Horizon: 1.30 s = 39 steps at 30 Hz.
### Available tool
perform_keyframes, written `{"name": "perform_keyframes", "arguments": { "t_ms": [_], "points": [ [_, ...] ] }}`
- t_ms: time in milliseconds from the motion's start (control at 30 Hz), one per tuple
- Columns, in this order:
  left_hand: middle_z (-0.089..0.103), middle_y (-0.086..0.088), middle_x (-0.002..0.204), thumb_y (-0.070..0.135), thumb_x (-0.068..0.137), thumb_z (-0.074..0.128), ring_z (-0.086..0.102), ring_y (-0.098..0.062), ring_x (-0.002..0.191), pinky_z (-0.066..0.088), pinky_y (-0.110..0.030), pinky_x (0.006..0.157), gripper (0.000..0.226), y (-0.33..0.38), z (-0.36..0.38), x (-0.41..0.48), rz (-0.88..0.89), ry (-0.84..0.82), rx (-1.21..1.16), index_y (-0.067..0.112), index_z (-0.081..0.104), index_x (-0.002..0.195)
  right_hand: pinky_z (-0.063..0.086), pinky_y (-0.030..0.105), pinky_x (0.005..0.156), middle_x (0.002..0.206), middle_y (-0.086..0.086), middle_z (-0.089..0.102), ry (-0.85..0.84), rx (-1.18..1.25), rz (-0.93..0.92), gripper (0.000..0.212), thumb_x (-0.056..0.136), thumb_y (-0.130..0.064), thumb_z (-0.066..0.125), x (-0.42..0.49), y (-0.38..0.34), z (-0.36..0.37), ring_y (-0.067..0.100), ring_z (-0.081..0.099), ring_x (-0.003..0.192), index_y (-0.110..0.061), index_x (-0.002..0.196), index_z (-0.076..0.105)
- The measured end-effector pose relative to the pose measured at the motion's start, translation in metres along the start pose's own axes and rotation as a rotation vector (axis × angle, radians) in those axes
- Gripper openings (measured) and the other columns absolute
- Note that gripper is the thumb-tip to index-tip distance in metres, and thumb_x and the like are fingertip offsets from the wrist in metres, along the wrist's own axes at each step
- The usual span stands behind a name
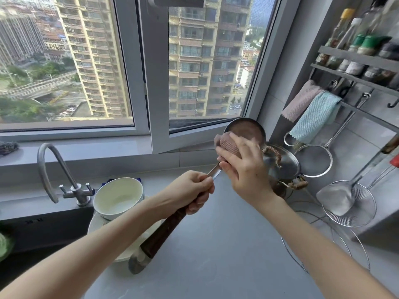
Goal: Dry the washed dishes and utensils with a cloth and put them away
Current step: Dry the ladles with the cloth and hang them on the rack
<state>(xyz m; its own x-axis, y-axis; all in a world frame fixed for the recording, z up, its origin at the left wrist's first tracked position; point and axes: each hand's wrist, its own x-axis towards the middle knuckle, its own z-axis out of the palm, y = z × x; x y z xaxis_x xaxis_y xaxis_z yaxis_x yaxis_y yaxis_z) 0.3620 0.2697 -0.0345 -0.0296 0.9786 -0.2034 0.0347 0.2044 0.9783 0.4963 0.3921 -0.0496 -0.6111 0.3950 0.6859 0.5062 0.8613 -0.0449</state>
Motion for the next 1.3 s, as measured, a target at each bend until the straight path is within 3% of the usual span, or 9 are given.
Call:
{"name": "perform_keyframes", "arguments": {
  "t_ms": [100, 233, 367, 467, 533, 667, 833, 1000, 1300],
  "points": [
    [0.035, 0.002, 0.041, 0.017, 0.102, 0.036, 0.026, -0.008, 0.027, 0.022, -0.01, 0.033, 0.032, 0.0, -0.001, 0.002, 0.005, -0.01, -0.012, 0.01, 0.046, 0.073, 0.044, 0.049, 0.093, 0.13, 0.012, 0.059, 0.084, 0.148, -0.017, 0.028, 0.091, -0.02, 0.052, -0.006, -0.012, -0.001, 0.035, 0.054, 0.107, -0.016, 0.108, 0.074],
    [0.034, 0.001, 0.043, 0.017, 0.102, 0.036, 0.028, -0.008, 0.028, 0.022, -0.012, 0.032, 0.031, -0.001, -0.003, 0.005, 0.004, 0.0, -0.078, 0.009, 0.044, 0.074, 0.04, 0.032, 0.097, 0.128, 0.013, 0.06, 0.088, 0.303, -0.091, 0.032, 0.088, -0.008, 0.049, -0.021, -0.032, -0.003, 0.029, 0.05, 0.101, -0.014, 0.108, 0.074],
    [0.035, 0.002, 0.041, 0.015, 0.102, 0.035, 0.027, -0.007, 0.027, 0.022, -0.01, 0.032, 0.03, -0.003, -0.007, 0.005, -0.043, -0.072, -0.091, 0.008, 0.045, 0.074, 0.045, 0.047, 0.093, 0.127, 0.013, 0.06, 0.038, 0.131, -0.076, 0.032, 0.088, -0.015, 0.051, -0.008, -0.007, -0.001, 0.033, 0.055, 0.101, -0.02, 0.111, 0.072],
    [0.035, 0.003, 0.04, 0.013, 0.102, 0.035, 0.027, -0.006, 0.026, 0.022, -0.008, 0.032, 0.03, 0.0, -0.014, 0.005, -0.101, -0.125, -0.151, 0.008, 0.045, 0.074, 0.03, 0.067, 0.103, 0.135, 0.018, 0.051, -0.16, -0.127, -0.21, 0.046, 0.077, -0.023, 0.055, -0.004, 0.013, -0.003, 0.039, 0.051, 0.116, -0.021, 0.121, 0.063],
    [0.034, 0.004, 0.039, 0.013, 0.102, 0.034, 0.027, -0.004, 0.026, 0.021, -0.007, 0.031, 0.03, 0.003, -0.015, 0.005, -0.13, -0.163, -0.181, 0.009, 0.045, 0.074, 0.037, 0.065, 0.099, 0.13, 0.022, 0.052, -0.228, -0.167, -0.342, 0.05, 0.068, -0.024, 0.063, -0.002, 0.016, -0.006, 0.041, 0.053, 0.11, -0.017, 0.118, 0.064],
    [0.039, 0.004, 0.042, 0.018, 0.099, 0.036, 0.031, -0.003, 0.028, 0.025, -0.01, 0.031, 0.024, 0.009, -0.006, 0.005, -0.171, -0.259, -0.241, 0.008, 0.047, 0.08, 0.05, 0.044, 0.067, 0.101, 0.019, 0.064, -0.117, -0.127, -0.419, 0.01, 0.08, -0.008, 0.064, 0.009, 0.024, -0.012, 0.036, 0.056, 0.074, -0.01, 0.089, 0.069],
    [0.043, -0.001, 0.051, 0.038, 0.088, 0.043, 0.039, -0.009, 0.034, 0.031, -0.015, 0.035, 0.031, 0.014, -0.03, -0.023, -0.322, -0.308, -0.2, 0.008, 0.049, 0.094, 0.051, 0.044, 0.062, 0.092, 0.019, 0.063, -0.117, -0.163, -0.281, 0.012, 0.075, -0.006, 0.075, -0.001, 0.069, -0.011, 0.035, 0.055, 0.069, -0.009, 0.086, 0.07],
    [0.032, 0.002, 0.052, 0.042, 0.095, 0.044, 0.023, -0.006, 0.034, 0.017, -0.013, 0.033, 0.035, 0.011, -0.026, -0.035, -0.288, -0.102, 0.027, 0.009, 0.053, 0.087, 0.051, 0.044, 0.071, 0.108, 0.01, 0.064, -0.13, -0.074, -0.273, 0.049, 0.067, -0.002, 0.08, -0.019, 0.053, -0.004, 0.033, 0.056, 0.077, -0.014, 0.11, 0.06],
    [0.032, 0.001, 0.051, 0.035, 0.098, 0.043, 0.021, -0.01, 0.036, 0.014, -0.015, 0.037, 0.031, -0.001, -0.013, -0.026, -0.191, 0.067, 0.21, 0.01, 0.051, 0.081, 0.05, 0.043, 0.074, 0.11, 0.011, 0.064, -0.041, 0.002, -0.36, 0.043, 0.082, 0.0, 0.067, -0.023, 0.014, 0.019, 0.031, 0.056, 0.078, -0.014, 0.12, 0.052]
  ]
}}
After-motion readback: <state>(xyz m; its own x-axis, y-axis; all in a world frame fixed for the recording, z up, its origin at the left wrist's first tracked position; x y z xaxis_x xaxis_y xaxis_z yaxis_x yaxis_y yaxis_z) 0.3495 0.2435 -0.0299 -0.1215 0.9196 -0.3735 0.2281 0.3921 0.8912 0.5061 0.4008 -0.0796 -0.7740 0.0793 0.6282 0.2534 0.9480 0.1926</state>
